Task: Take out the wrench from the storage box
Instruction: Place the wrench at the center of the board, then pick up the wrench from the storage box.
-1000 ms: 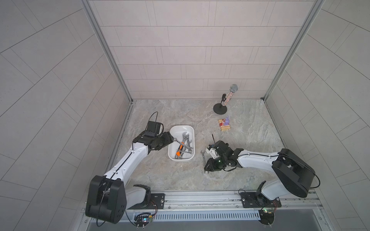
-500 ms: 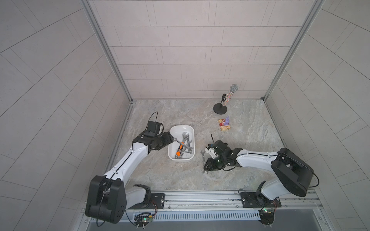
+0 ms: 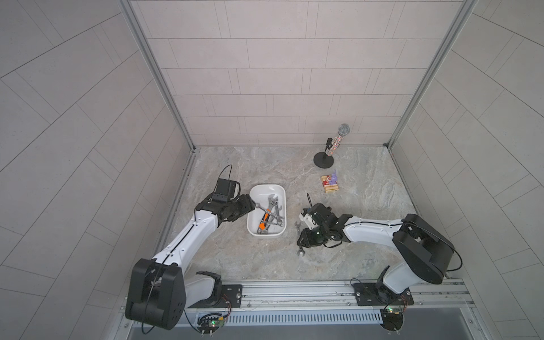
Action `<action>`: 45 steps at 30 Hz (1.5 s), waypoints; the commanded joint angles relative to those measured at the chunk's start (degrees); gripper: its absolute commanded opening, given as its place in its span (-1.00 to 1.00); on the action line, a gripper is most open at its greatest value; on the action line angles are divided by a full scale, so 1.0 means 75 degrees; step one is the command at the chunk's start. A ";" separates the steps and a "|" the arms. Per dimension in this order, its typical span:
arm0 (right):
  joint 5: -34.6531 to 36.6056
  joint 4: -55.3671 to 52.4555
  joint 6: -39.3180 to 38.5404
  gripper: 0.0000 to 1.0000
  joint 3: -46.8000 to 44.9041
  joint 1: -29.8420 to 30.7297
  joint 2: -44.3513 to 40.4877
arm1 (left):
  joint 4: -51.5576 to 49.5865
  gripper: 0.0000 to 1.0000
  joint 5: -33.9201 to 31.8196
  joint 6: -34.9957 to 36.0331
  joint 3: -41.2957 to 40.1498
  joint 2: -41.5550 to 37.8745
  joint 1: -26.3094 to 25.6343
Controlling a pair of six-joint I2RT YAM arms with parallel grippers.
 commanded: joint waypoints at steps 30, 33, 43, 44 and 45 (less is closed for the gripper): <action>0.1939 -0.3393 -0.4897 -0.34 0.6876 0.0607 0.2853 | -0.0487 0.31 -0.1239 -0.0979 -0.0310 0.0696 0.1499; 0.2182 -0.3675 -0.5334 -0.32 0.7729 0.0682 0.3645 | -0.0720 0.34 -0.1665 -0.0913 -0.0242 0.0693 0.1537; 0.2430 -0.4171 -0.5866 -0.17 0.9275 0.0741 0.5281 | -0.0992 0.38 -0.1901 -0.0773 -0.0224 0.0669 0.1588; 0.2436 -0.4175 -0.5884 -0.17 0.9319 0.0741 0.5359 | -0.1003 0.38 -0.1891 -0.0767 -0.0219 0.0684 0.1584; 0.2456 -0.4200 -0.5881 -0.17 0.9379 0.0752 0.5429 | -0.1004 0.38 -0.1846 -0.0767 -0.0209 0.0704 0.1593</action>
